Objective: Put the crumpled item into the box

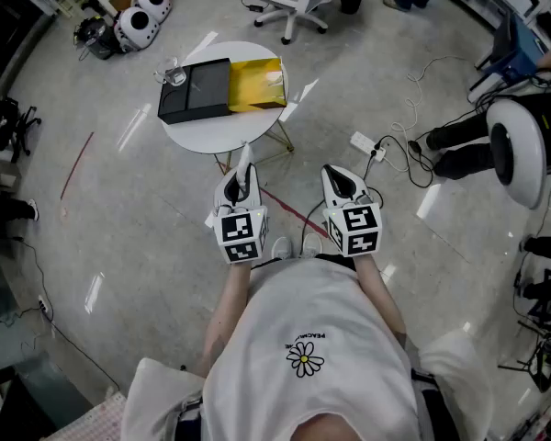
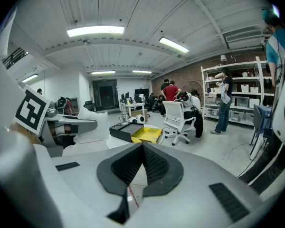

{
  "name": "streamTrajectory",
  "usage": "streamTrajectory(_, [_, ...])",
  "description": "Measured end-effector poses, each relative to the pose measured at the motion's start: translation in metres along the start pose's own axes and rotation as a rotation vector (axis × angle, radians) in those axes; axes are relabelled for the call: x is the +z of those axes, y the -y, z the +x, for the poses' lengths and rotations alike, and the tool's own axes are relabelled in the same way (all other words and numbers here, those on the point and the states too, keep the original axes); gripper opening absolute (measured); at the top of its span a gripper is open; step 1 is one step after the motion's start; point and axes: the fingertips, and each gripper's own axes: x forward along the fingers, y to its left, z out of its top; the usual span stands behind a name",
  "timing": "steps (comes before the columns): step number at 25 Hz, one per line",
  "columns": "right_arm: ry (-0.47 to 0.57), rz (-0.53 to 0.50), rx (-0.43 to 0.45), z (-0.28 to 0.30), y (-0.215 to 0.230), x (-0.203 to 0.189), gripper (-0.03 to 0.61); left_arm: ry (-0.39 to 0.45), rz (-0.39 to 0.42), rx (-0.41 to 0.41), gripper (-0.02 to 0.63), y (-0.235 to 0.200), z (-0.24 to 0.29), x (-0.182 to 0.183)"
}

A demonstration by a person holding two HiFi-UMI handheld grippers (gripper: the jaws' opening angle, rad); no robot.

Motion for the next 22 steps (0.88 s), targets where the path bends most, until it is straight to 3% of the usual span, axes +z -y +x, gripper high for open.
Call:
streamTrajectory(6, [0.002, -0.007, 0.007, -0.002, 0.005, -0.003, 0.000, -0.001, -0.015, 0.003, 0.043, 0.001, -0.001, -0.003])
streamTrajectory(12, [0.024, 0.038, 0.068, -0.008, 0.011, -0.002, 0.000, 0.011, -0.059, 0.017, 0.043, 0.011, 0.002, 0.003])
streamTrajectory(22, [0.038, 0.059, 0.117, -0.016, 0.021, -0.018, 0.000, 0.039, -0.046, 0.025, 0.043, 0.041, -0.007, 0.008])
